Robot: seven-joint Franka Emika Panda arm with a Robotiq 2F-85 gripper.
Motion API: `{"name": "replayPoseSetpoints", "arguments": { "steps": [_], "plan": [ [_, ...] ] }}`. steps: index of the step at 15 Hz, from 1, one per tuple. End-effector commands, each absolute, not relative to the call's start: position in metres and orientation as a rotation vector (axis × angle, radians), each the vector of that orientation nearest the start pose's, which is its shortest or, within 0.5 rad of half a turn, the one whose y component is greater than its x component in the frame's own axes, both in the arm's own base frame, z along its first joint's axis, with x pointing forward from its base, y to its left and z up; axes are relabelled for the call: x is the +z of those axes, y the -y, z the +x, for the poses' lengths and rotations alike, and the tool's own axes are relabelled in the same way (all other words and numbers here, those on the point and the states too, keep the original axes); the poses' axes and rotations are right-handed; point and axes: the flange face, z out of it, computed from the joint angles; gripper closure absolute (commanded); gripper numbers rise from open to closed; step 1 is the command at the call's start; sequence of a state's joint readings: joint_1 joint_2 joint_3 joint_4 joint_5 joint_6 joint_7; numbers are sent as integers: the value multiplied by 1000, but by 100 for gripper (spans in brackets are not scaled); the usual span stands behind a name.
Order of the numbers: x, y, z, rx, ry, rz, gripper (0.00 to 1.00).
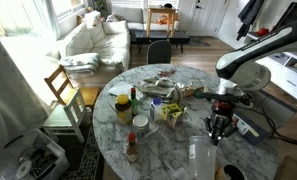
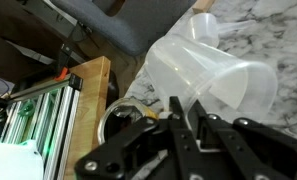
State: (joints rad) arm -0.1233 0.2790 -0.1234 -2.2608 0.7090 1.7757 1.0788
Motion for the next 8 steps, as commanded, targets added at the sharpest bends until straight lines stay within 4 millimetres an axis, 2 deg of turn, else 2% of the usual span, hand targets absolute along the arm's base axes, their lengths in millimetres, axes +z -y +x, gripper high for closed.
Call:
{"name": "replayPoseSetpoints", "arguments": {
  "steps": [1,5,8],
  "plan": [
    [229,68,458,1271,-2040,-1656,100],
    [265,62,459,1189,-2085,-1780,99],
    [302,58,455,1061,-2220,-1931,99]
  ]
}}
